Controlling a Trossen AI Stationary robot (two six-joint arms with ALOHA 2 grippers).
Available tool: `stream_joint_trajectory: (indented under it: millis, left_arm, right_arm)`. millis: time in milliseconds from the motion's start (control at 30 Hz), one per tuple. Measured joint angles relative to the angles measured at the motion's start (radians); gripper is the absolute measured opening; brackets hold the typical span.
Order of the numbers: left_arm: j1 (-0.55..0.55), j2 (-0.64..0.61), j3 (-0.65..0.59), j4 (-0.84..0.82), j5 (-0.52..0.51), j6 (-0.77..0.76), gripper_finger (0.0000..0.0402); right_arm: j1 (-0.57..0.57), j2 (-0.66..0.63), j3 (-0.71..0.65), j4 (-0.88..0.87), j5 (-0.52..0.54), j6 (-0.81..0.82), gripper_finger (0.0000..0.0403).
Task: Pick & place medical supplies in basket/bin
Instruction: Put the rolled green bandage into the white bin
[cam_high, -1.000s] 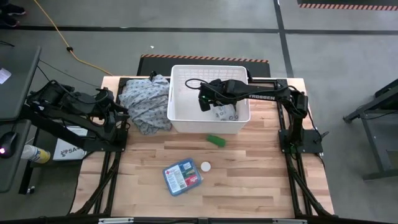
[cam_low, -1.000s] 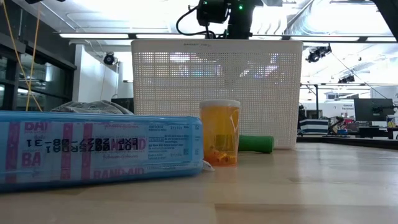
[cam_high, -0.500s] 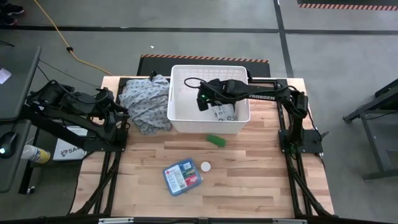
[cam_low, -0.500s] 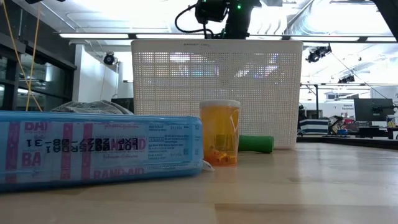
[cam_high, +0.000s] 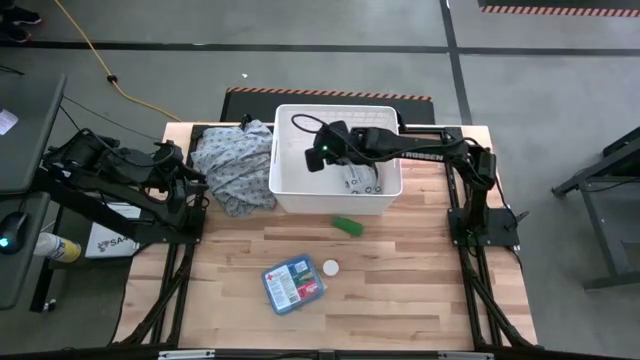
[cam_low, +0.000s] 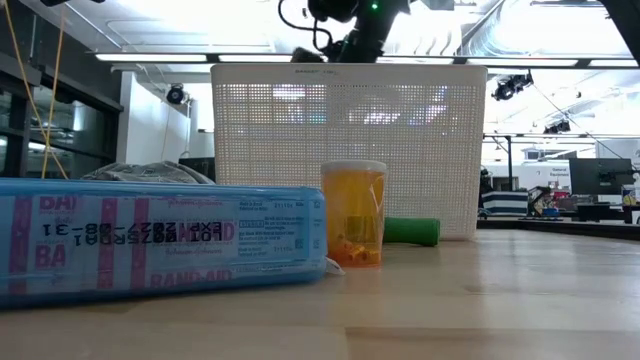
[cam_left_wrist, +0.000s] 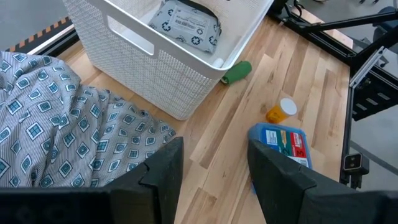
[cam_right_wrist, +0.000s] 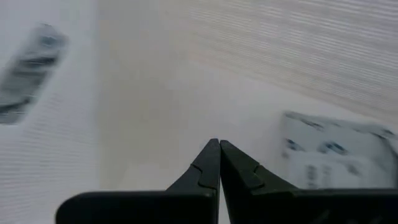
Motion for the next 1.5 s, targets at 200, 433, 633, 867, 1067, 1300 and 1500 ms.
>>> stream_joint_trajectory:
  millis: [200, 433, 633, 867, 1067, 1300, 1500]
  left_arm:
    - [0.0, 0.0, 0.0, 0.0, 0.0, 0.0, 0.0211]
    - [0.0, 0.0, 0.0, 0.0, 0.0, 0.0, 0.0211]
    - [0.0, 0.0, 0.0, 0.0, 0.0, 0.0, 0.0211]
    - [0.0, 0.0, -0.001, 0.0, 0.0, 0.0, 0.0211]
    - [0.0, -0.002, -0.05, -0.001, 0.001, 0.0, 0.0211]
    - [0.0, -0.002, -0.117, 0.01, 0.022, -0.005, 0.0211]
    - [0.0, -0.002, -0.139, 0.008, 0.047, -0.037, 0.0211]
  right_arm:
    - [0.0, 0.0, 0.0, 0.195, -0.108, -0.075, 0.0001]
    - [0.0, 0.0, 0.0, 0.402, -0.191, -0.1, 0.0]
    - [0.0, 0.0, 0.0, 0.543, -0.3, -0.106, 0.0]
    - [0.013, 0.0, 0.0, 0.797, -0.497, -0.193, 0.0]
    - [0.051, 0.0, 0.0, 1.0, -0.606, -0.27, 0.0]
    - [0.099, 0.0, 0.0, 1.097, -0.762, -0.284, 0.0]
    - [0.171, -0.003, 0.0, 1.156, -0.929, -0.277, 0.0]
